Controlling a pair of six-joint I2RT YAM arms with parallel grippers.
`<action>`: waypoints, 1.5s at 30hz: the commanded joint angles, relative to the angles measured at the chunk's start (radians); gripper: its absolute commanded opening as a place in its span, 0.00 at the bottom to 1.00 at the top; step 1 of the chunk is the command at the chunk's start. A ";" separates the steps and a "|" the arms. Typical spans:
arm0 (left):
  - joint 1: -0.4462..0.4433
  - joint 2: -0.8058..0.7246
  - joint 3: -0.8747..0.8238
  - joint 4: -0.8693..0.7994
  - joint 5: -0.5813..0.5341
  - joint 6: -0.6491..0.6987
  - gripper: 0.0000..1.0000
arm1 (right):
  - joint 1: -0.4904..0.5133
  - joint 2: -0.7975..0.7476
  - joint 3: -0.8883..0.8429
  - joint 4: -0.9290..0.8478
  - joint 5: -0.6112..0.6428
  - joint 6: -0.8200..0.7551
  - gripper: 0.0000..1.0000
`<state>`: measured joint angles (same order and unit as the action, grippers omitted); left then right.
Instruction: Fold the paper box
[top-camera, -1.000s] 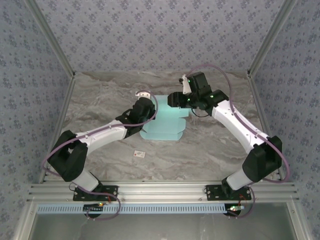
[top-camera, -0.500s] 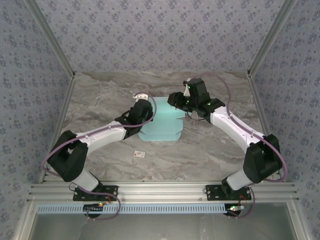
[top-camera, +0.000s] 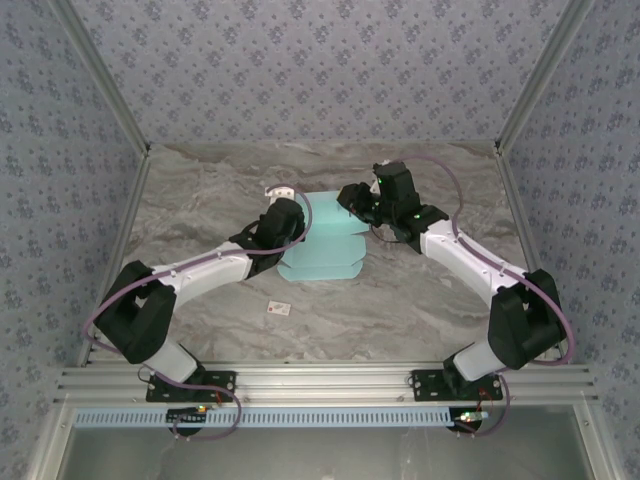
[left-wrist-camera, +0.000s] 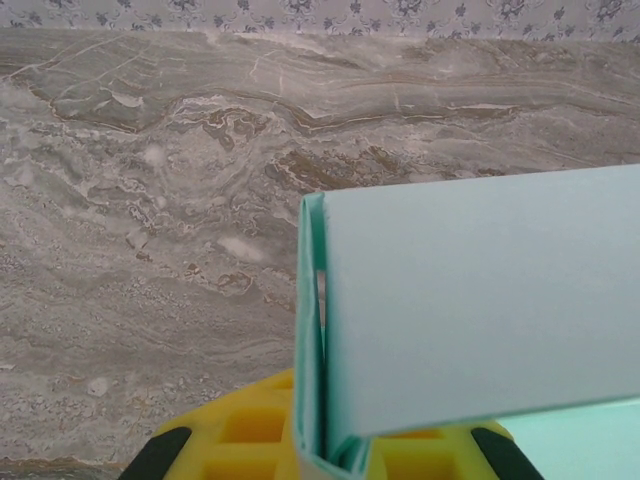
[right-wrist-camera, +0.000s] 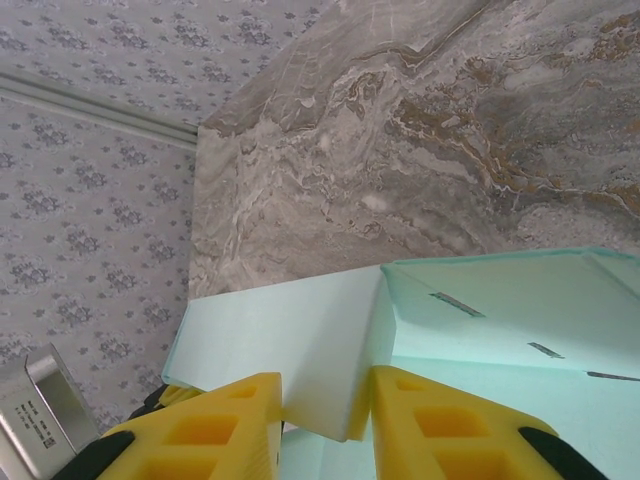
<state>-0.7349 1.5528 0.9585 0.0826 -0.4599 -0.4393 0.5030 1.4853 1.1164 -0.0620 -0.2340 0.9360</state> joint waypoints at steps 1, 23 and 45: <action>-0.019 -0.008 0.008 0.045 0.054 0.017 0.00 | 0.014 -0.022 0.001 0.040 0.007 0.014 0.29; 0.046 -0.027 0.008 0.022 0.031 0.016 0.00 | 0.045 -0.221 -0.018 -0.335 0.258 -0.347 0.61; 0.059 -0.066 -0.007 0.006 0.060 -0.012 0.00 | 0.114 -0.142 -0.132 -0.260 0.282 -0.320 0.64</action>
<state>-0.6804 1.5288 0.9581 0.0780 -0.4103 -0.4362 0.6231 1.3357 1.0016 -0.3824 0.0212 0.5739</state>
